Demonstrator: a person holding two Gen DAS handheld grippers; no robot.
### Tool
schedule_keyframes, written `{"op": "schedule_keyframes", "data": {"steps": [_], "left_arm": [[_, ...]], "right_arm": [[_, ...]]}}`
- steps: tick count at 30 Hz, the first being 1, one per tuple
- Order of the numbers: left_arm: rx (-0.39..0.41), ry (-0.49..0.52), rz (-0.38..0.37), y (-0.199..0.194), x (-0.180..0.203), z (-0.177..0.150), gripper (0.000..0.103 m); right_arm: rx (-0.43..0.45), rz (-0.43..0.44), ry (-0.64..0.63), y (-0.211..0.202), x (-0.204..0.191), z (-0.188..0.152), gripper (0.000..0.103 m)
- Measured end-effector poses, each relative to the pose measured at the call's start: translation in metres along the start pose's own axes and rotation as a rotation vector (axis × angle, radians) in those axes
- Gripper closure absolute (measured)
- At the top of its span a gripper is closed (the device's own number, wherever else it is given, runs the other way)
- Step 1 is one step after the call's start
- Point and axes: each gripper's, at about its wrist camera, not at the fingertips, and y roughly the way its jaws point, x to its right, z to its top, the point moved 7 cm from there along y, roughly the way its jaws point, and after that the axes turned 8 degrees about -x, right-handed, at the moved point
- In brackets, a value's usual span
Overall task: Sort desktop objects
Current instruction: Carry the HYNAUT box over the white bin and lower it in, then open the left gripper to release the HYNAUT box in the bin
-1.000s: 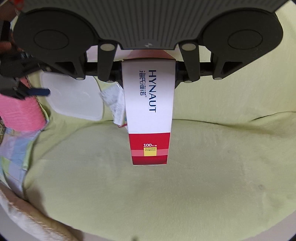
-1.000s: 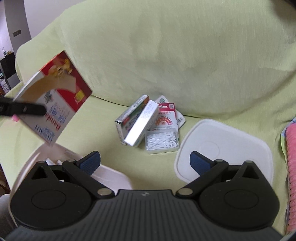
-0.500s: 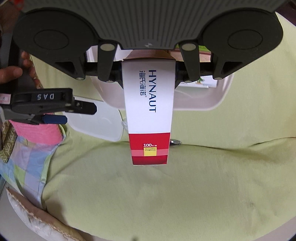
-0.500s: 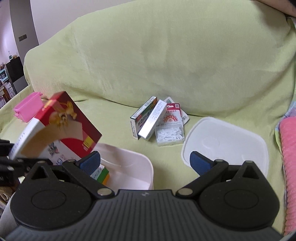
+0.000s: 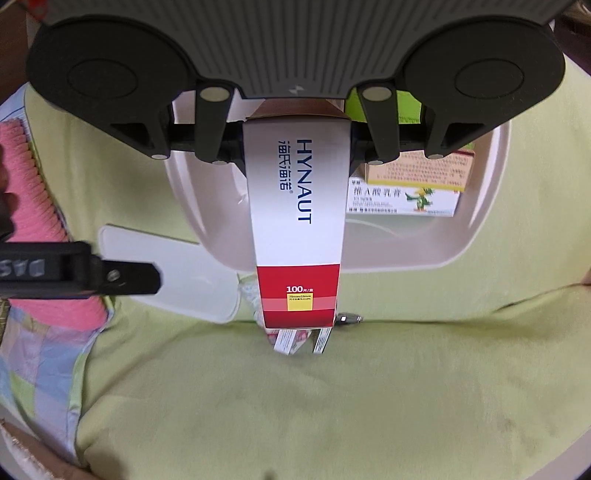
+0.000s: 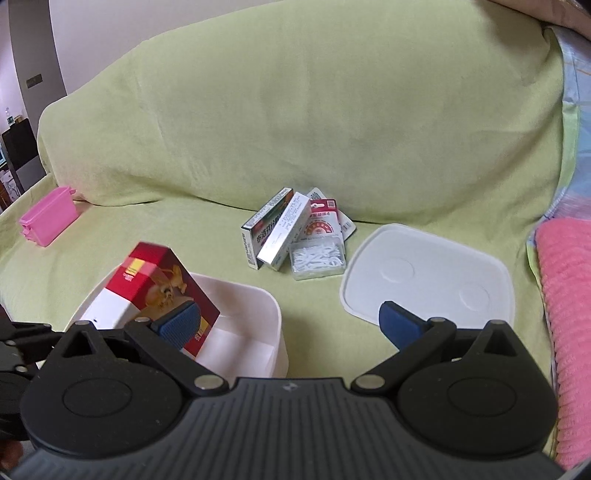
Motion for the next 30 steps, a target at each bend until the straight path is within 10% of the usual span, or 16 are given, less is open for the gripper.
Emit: {"op": "schedule_keyframes", "data": {"steps": [30], "left_arm": [[-0.096,-0.018,0.114,0.073,0.0,-0.009,0.05]], "right_arm": [[-0.064,-0.015,0.015,0.016,0.012,-0.013,0.001]]}}
